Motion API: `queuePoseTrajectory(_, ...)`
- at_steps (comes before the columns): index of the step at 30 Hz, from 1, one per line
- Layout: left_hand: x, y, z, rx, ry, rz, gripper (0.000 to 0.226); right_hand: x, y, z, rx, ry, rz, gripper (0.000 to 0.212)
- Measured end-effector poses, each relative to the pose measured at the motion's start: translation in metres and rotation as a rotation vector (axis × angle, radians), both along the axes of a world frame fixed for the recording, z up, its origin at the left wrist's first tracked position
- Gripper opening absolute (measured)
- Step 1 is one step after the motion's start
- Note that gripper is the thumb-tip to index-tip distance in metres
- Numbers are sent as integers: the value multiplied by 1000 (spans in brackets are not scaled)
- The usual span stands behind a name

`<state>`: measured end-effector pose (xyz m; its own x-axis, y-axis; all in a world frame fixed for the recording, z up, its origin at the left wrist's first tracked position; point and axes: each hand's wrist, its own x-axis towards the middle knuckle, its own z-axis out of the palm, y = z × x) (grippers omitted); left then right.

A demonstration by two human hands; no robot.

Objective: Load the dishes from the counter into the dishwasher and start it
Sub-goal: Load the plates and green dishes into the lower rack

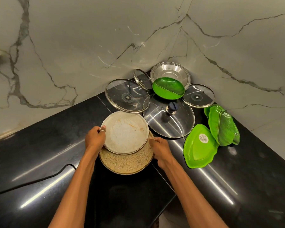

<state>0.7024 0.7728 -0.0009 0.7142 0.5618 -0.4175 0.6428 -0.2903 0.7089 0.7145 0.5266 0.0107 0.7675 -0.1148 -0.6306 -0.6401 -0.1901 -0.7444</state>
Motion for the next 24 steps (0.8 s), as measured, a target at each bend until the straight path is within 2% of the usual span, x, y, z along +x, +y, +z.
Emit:
queuePoseTrajectory(4, -19, -10, 27, -72, -165, 137, 31, -19, -25, 19, -119, -211, -20, 21)
queuePoseTrajectory(8, -35, -13, 58, -100, -275, 259, 32, -32, -65, 48, -198, -429, -221, 29)
queuePoseTrajectory(13, -64, -41, 79, -197, -351, 285, 39, -49, -128, 80, -95, -405, -542, 30)
queuePoseTrajectory(16, -76, -73, 90, -220, -398, 223, 38, -79, -164, 96, 23, -359, -672, 33)
queuePoseTrajectory(20, -85, -114, 95, -328, -410, 123, 36, -129, -202, 109, 156, -378, -827, 26)
queuePoseTrajectory(24, -101, -160, 98, -386, -404, -31, 32, -188, -238, 115, 182, -369, -949, 27)
